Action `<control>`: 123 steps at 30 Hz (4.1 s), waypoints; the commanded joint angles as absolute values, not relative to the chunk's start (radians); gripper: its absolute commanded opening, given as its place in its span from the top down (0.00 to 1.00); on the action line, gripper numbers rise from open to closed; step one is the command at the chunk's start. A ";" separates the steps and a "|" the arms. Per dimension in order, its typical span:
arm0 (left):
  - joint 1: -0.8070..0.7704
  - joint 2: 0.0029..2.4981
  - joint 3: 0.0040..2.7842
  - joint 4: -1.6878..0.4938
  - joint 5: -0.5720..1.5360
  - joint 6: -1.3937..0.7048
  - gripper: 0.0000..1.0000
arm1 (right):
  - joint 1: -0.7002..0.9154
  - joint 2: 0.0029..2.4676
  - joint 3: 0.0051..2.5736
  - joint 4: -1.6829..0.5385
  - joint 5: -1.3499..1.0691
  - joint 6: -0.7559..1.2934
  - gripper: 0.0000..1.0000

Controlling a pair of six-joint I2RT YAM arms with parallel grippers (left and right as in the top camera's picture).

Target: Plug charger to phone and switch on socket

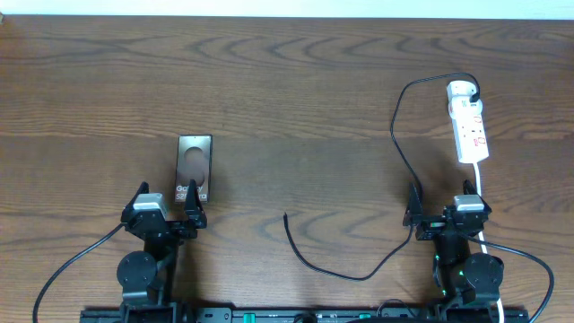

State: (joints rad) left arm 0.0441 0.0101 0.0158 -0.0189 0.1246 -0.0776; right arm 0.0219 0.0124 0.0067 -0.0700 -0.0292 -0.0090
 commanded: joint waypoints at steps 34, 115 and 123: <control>0.041 0.004 0.004 -0.059 0.142 -0.075 0.10 | 0.028 0.005 0.006 -0.075 -0.028 -0.020 0.01; 0.001 1.716 1.324 -1.007 0.104 0.046 0.01 | 0.028 0.005 0.006 -0.075 -0.028 -0.020 0.01; 0.000 1.734 1.319 -0.958 0.104 0.112 0.01 | 0.028 0.005 0.006 -0.075 -0.028 -0.020 0.01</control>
State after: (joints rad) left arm 0.0025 1.7187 1.3285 -0.9600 0.1024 0.0769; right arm 0.0231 0.0109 0.0067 -0.0704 -0.0288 -0.0113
